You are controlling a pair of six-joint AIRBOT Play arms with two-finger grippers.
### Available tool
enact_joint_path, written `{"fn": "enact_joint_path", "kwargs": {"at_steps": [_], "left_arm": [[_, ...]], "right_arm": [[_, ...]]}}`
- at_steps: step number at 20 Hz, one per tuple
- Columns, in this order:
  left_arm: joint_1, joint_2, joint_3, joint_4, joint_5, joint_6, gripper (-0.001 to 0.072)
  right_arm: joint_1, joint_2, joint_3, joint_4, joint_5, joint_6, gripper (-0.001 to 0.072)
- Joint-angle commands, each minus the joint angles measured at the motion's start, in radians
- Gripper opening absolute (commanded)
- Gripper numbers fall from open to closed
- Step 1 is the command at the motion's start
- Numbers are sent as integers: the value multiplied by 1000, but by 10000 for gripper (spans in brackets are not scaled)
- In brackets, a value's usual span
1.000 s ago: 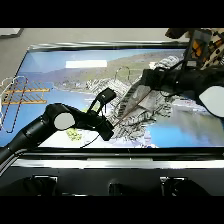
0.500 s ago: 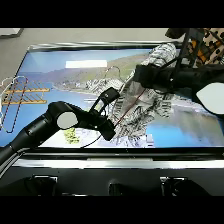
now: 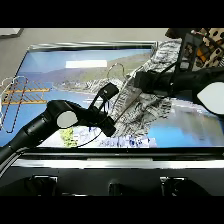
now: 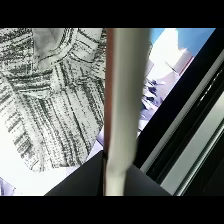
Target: Fold the clothes and pants, and hang the long-sleeved shirts on hangers.
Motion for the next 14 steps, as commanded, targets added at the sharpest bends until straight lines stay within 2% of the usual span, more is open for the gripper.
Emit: {"fn": "enact_joint_path", "kwargs": {"at_steps": [1, 3, 8, 11, 14], "left_arm": [[0, 0, 1, 6, 8, -3, 29], [0, 0, 1, 5, 33, -3, 29], [0, 0, 1, 5, 100, -3, 28], [0, 0, 1, 5, 121, -3, 28], [0, -1, 1, 5, 139, -3, 28]], "right_arm": [[1, -1, 0, -8, -13, -3, 186], [1, 4, 0, -15, -6, -16, 328], [1, 65, 0, -159, 3, -18, 331], [-26, 110, 0, -339, 61, 90, 333], [-178, 142, 0, -378, 109, 146, 336]]}}
